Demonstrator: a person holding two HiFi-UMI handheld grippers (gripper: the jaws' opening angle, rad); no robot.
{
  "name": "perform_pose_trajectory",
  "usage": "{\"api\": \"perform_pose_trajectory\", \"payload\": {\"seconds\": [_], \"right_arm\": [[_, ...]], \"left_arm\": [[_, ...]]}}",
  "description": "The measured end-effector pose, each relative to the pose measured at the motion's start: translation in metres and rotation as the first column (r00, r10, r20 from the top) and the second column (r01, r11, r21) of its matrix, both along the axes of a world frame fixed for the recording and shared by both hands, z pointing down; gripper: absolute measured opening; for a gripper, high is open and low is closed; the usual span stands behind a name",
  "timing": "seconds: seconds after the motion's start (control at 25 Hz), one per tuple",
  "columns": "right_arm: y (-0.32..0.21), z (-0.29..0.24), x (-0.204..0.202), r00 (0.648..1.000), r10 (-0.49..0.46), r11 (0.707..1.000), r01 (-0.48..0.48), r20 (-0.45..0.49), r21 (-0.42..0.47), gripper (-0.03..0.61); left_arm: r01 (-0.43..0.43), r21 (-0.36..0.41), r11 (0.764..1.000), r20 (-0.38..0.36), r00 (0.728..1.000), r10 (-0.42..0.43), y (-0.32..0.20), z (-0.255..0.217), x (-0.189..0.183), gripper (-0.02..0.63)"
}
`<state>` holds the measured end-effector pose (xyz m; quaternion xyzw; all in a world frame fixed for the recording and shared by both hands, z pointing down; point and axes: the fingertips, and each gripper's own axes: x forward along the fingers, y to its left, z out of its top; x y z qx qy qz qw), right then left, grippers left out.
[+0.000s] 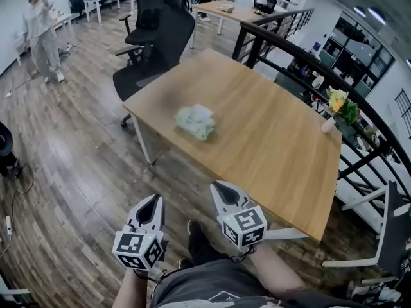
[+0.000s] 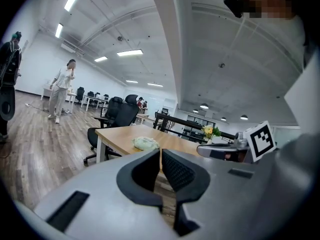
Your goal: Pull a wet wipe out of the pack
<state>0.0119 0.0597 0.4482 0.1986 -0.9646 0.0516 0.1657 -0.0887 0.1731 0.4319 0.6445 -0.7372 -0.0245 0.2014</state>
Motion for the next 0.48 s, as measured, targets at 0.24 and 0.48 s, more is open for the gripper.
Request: {"api": "perform_pose_trajectory", "payload": {"seconds": [0.24, 0.48], "right_arm": [[-0.049, 0.009, -0.02, 1.0, 0.012, 1.0, -0.012, 0.008, -0.027, 0.028], [-0.094, 0.011, -0.038, 0.999, 0.033, 0.998, -0.033, 0.014, -0.046, 0.028]], "left_arm": [[-0.008, -0.018, 1.0, 0.005, 1.0, 0.009, -0.045, 0.004, -0.021, 0.026], [-0.025, -0.034, 0.999, 0.002, 1.0, 0.025, -0.088, 0.006, -0.034, 0.026]]}}
